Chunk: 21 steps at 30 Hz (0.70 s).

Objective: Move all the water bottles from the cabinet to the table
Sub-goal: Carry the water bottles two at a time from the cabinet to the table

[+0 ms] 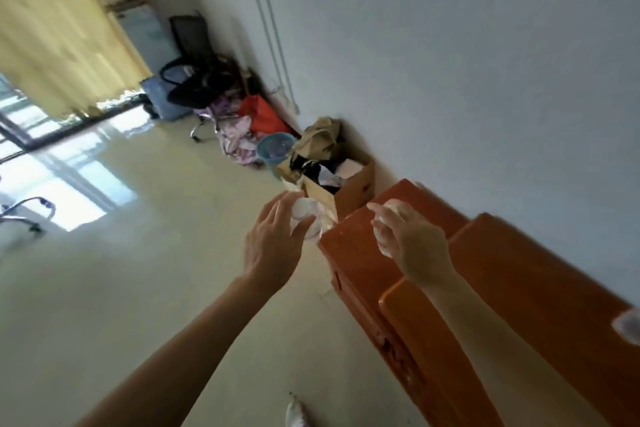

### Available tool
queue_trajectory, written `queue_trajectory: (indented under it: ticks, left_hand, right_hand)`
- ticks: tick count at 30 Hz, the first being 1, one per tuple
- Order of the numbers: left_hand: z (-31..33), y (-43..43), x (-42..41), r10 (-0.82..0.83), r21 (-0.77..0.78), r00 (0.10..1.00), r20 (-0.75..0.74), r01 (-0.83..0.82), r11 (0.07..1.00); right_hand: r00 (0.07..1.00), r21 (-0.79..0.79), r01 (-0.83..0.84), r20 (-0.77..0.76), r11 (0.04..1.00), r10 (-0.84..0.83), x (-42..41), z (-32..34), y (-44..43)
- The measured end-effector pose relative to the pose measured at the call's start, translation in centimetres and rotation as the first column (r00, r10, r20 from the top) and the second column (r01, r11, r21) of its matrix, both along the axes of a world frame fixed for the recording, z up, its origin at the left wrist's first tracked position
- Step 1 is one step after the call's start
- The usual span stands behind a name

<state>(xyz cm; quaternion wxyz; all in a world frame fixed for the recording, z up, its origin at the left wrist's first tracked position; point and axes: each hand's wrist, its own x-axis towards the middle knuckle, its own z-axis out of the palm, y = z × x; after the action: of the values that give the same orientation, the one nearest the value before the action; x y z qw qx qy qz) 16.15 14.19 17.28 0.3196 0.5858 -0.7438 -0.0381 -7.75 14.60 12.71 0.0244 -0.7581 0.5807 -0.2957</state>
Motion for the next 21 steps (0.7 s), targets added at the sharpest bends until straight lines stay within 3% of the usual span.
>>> queue_trajectory:
  ticks: [6, 13, 21]
  left_hand:
    - [0.1, 6.8, 20.1, 0.335, -0.044, 0.941, -0.054, -0.337, 0.940]
    - [-1.2, 16.3, 44.0, 0.594, -0.116, 0.804, -0.044, -0.594, 0.796]
    - [-1.7, 27.3, 66.1, 0.838, -0.151, 0.544, -0.045, -0.833, 0.532]
  right_hand:
    - [0.937, -0.043, -0.346, -0.065, 0.937, 0.343, 21.0, 2.0, -0.8]
    - [0.802, -0.069, -0.592, -0.152, 0.803, 0.578, 48.4, 1.3, 1.6]
    - [0.572, -0.110, -0.820, -0.158, 0.562, 0.805, 74.8, 2.0, 6.7]
